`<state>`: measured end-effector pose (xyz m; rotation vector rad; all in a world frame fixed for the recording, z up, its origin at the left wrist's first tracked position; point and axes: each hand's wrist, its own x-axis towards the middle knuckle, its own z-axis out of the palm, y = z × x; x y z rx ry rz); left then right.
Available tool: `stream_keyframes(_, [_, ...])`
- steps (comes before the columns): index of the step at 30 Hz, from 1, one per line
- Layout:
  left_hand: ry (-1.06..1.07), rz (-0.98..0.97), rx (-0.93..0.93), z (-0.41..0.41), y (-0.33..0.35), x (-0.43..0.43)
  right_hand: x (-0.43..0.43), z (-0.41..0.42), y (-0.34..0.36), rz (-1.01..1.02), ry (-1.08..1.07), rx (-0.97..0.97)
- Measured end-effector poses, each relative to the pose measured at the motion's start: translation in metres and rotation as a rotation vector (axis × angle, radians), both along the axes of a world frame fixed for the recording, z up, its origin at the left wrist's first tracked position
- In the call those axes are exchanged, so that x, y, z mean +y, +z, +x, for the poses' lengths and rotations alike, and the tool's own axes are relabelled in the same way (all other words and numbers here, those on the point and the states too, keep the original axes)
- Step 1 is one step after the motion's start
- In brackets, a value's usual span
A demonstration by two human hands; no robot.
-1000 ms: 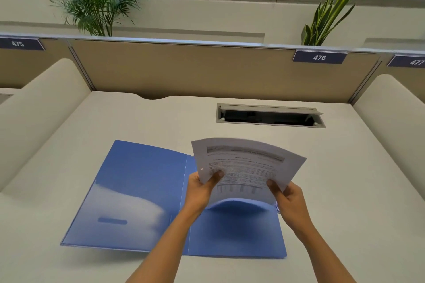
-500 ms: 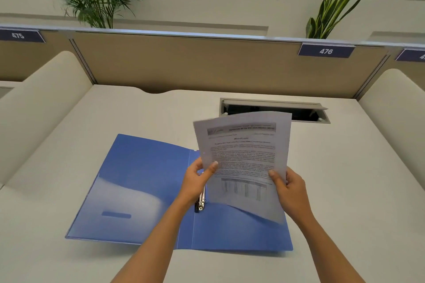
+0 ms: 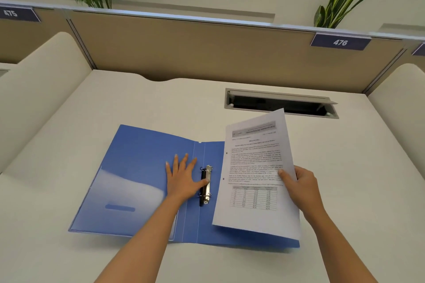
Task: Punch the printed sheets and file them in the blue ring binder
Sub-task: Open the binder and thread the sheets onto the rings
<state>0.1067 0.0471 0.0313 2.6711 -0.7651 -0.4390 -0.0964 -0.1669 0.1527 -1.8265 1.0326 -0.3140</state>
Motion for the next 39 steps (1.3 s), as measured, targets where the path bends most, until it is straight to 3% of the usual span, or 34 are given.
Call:
stream_keyframes(8, [0.064,-0.002,-0.017,0.0,-0.007,-0.003,0.008,0.013,0.004,0.031,0.051,0.056])
stream_keyframes(25, [0.094,-0.051,0.044,0.001,-0.01,-0.006,0.029,0.048,0.03,-0.152,0.167,0.234])
stream_keyframes(39, [0.039,-0.06,-0.013,0.0,-0.008,-0.004,0.035,0.054,0.035,-0.287,0.232,0.313])
